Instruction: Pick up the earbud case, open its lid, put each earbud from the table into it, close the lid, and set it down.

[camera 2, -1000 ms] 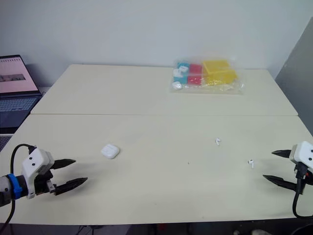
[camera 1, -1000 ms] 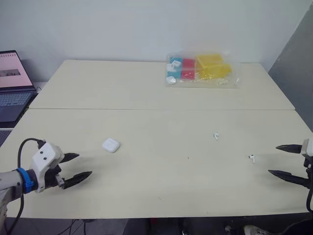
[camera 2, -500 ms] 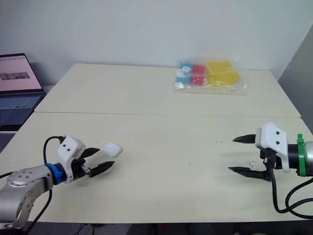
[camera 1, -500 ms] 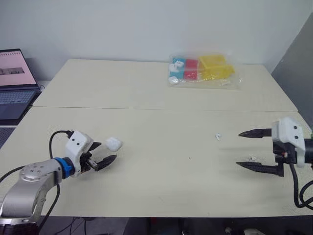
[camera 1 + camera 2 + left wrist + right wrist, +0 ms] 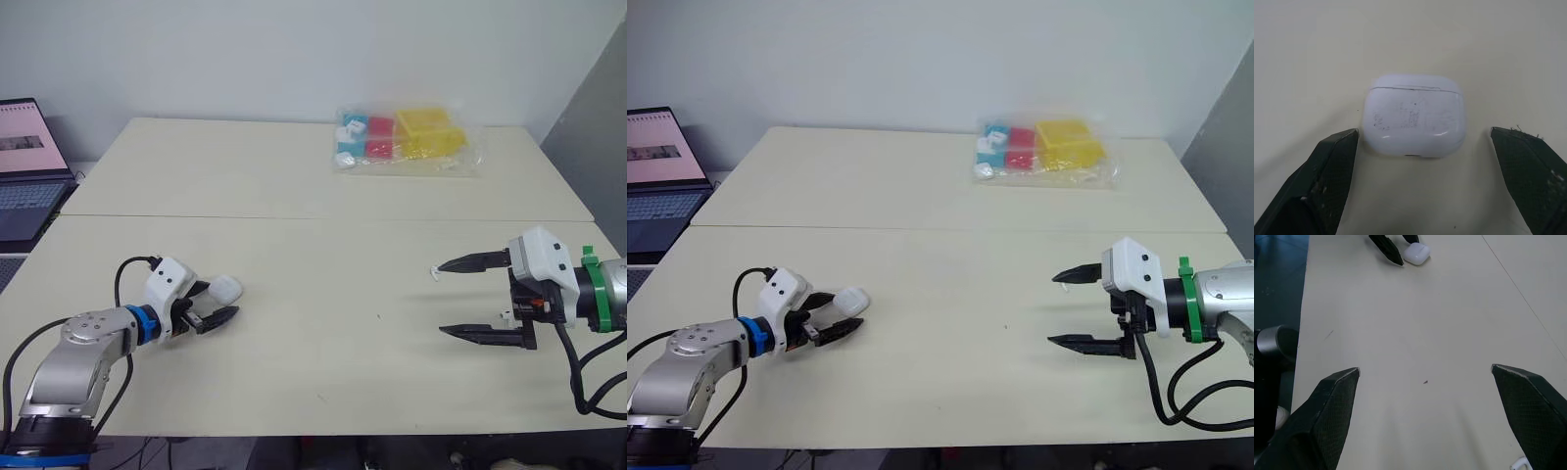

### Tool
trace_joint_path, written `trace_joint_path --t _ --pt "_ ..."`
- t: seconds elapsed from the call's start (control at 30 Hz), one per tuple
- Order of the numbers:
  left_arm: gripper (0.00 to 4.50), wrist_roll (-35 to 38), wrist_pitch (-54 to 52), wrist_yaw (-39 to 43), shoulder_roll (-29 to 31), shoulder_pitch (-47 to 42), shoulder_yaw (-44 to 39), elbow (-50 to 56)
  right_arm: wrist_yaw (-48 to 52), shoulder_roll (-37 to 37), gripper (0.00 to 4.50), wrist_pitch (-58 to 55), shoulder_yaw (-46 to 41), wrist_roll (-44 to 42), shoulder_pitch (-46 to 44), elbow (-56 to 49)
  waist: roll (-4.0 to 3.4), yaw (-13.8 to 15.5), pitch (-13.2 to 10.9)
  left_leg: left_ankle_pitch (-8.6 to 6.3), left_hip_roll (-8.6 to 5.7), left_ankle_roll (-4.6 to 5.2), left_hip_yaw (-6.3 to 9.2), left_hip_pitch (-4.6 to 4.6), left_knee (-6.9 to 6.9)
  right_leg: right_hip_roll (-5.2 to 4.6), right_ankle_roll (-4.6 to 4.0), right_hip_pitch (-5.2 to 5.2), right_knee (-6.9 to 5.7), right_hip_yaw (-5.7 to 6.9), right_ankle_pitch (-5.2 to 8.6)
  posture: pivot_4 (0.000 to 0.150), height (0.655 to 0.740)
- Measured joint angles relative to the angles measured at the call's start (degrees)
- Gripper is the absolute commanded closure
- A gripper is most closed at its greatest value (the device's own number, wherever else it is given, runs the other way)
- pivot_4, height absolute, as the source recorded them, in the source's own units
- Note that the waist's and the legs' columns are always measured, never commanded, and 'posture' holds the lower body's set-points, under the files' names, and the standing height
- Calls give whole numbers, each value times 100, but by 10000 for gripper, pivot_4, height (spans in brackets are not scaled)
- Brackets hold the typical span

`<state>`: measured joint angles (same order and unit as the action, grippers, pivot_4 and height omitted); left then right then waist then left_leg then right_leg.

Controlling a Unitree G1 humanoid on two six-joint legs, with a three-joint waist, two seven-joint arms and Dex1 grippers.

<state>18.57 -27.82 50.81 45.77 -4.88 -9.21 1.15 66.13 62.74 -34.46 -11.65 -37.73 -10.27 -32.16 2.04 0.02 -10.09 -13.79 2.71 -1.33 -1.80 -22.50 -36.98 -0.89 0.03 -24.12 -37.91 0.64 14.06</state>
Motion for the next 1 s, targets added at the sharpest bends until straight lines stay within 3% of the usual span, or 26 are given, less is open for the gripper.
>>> trace_joint_path --t 0.7,0.8,0.9,1.0 --pt "240 -521 858 887 132 -1046 619 -1327 -49 -207 0 -37 359 -162 -422 -51 0 -3 0 1 0 1 0 1 -4 0 2 1 -6 0 -1 1500 7359" --pt "6041 -565 867 916 132 -1076 645 -1338 -80 -207 0 -39 359 -175 -435 -61 0 -3 0 1 0 1 0 1 -4 -1 2 2 -6 0 -1 1500 7359" --pt "15067 -625 873 959 131 -1137 690 -1378 -85 -207 0 -39 359 -176 -441 -66 0 -3 0 1 -1 1 0 1 -4 -1 2 2 -6 0 -1 1500 7359" --pt "16903 -668 930 989 131 -1168 726 -1383 -88 -207 0 -37 366 -176 -442 -74 -2 -1 1 1 -1 1 0 1 -4 -1 2 2 -6 -1 -1 1500 7359"
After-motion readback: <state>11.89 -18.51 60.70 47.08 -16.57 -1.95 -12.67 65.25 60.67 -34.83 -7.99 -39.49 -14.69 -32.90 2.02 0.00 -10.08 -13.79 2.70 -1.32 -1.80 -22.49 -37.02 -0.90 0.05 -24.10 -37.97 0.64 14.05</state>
